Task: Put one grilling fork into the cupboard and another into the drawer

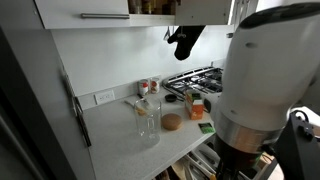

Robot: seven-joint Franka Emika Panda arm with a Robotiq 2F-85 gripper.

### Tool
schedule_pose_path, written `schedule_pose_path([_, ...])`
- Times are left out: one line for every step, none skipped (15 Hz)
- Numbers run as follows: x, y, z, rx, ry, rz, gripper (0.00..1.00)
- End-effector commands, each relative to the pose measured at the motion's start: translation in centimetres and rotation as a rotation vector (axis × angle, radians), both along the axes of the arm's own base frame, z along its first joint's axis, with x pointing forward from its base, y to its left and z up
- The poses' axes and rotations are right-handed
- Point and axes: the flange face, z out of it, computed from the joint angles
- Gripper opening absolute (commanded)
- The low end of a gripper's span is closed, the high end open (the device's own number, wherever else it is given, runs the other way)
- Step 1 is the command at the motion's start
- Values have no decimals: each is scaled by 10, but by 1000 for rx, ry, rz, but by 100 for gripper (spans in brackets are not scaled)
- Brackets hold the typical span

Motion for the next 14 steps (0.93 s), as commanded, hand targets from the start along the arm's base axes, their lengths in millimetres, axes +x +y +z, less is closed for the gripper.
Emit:
schedule_pose_path([-27,-10,38,35,-140,40,100])
schedule_pose_path([-32,-11,50,54,-167,51,100])
schedule_pose_path([-36,-11,61,87,-181,69,100])
schedule_pose_path([-40,-13,71,110,-204,83,100])
schedule_pose_path([-43,-15,80,135,-227,91,100])
schedule_pose_path([-46,-16,88,159,-248,105,100])
schedule_pose_path([-48,-17,94,177,-268,116,100])
schedule_pose_path([-50,-18,100,197,-281,138,100])
schedule_pose_path([-52,-19,105,209,-289,148,100])
schedule_pose_path([-53,-20,109,221,-297,159,100])
schedule_pose_path([-55,-22,112,229,-304,160,100])
schedule_pose_path([-48,-13,114,198,-291,142,100])
schedule_pose_path([-50,-14,116,206,-297,147,100])
schedule_pose_path([-51,-15,118,210,-301,147,100])
